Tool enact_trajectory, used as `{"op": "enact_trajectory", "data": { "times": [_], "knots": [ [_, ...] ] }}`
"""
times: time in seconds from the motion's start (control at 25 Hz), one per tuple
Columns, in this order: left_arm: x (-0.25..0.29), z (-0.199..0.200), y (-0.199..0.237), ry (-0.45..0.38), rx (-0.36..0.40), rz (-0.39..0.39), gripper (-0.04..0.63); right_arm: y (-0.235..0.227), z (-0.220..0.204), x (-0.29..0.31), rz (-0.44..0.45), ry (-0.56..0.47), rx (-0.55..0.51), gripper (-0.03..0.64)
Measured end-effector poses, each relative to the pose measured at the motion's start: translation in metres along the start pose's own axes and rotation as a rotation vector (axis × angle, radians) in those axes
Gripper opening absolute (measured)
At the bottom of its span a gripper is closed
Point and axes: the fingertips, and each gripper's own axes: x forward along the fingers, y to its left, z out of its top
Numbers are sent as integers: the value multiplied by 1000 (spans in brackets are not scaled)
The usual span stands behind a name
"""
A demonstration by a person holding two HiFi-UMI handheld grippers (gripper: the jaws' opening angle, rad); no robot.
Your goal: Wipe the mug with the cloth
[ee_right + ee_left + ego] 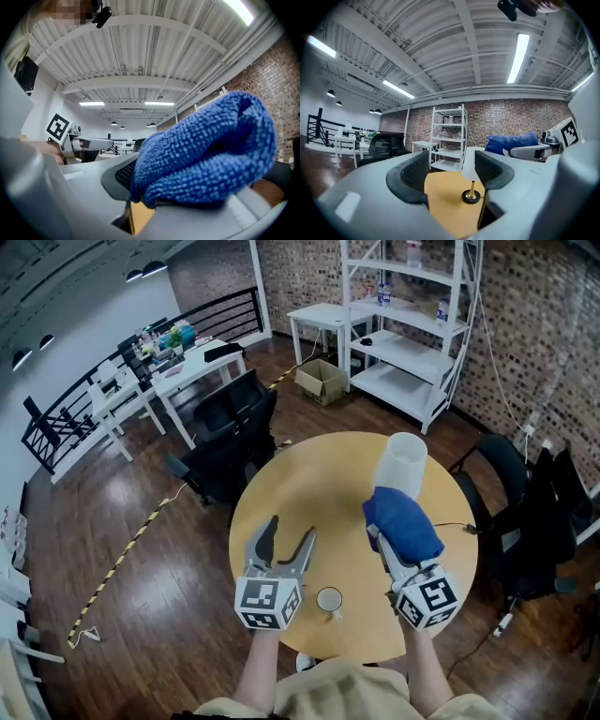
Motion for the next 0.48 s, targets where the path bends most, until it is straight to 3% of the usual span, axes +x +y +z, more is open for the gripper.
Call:
{"op": "enact_trajectory", "data": {
  "times": [0.16, 0.48],
  "knots": [
    [-3, 5, 6, -22, 15, 39, 299, 0, 1, -2, -15, 2, -3, 67],
    [-1, 5, 4, -20, 28, 40, 301, 0, 5, -5, -13, 6, -4, 67]
  ]
}}
